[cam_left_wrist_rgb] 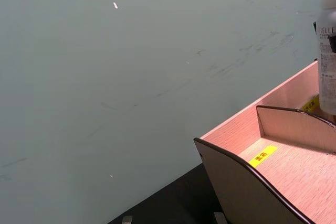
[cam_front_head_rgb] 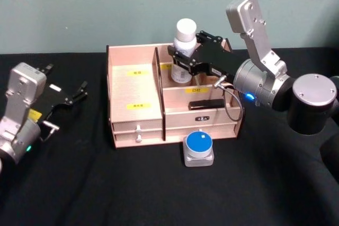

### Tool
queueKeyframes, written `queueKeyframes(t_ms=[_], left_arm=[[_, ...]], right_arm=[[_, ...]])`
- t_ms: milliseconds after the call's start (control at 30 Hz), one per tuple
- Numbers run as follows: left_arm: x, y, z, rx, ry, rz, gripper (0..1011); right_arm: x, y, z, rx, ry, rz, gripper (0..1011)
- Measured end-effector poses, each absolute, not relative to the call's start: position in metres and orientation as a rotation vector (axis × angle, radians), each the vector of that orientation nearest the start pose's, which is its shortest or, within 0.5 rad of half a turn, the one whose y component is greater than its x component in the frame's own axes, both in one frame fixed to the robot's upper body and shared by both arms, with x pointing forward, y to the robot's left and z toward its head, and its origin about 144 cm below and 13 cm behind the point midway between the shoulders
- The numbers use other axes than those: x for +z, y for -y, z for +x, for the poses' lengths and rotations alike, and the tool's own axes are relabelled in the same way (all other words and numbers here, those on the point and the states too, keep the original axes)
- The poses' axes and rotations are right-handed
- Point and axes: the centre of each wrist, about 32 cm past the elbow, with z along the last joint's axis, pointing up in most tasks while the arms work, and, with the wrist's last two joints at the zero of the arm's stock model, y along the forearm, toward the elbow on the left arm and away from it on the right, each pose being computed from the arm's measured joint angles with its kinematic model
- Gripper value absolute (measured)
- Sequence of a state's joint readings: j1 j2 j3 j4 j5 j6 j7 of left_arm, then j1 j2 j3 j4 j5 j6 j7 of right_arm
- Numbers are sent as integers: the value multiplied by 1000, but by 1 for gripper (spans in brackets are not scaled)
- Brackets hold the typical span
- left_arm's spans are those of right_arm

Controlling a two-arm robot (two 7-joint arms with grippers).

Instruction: Pick up the facial cleanser and watermelon frost from the table and place them into the tiered storage box.

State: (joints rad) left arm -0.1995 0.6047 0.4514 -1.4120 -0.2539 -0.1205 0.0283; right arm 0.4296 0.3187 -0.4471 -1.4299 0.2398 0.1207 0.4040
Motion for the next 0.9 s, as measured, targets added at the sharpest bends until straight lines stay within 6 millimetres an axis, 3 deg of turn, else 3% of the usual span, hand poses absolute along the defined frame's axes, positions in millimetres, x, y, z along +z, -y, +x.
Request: queueKeyframes(t_ms=[900], left_arm=[[1140,-310,489,1248,285,304,1001]], right_arm=[[1209,198,555,-814,129,-180,611]])
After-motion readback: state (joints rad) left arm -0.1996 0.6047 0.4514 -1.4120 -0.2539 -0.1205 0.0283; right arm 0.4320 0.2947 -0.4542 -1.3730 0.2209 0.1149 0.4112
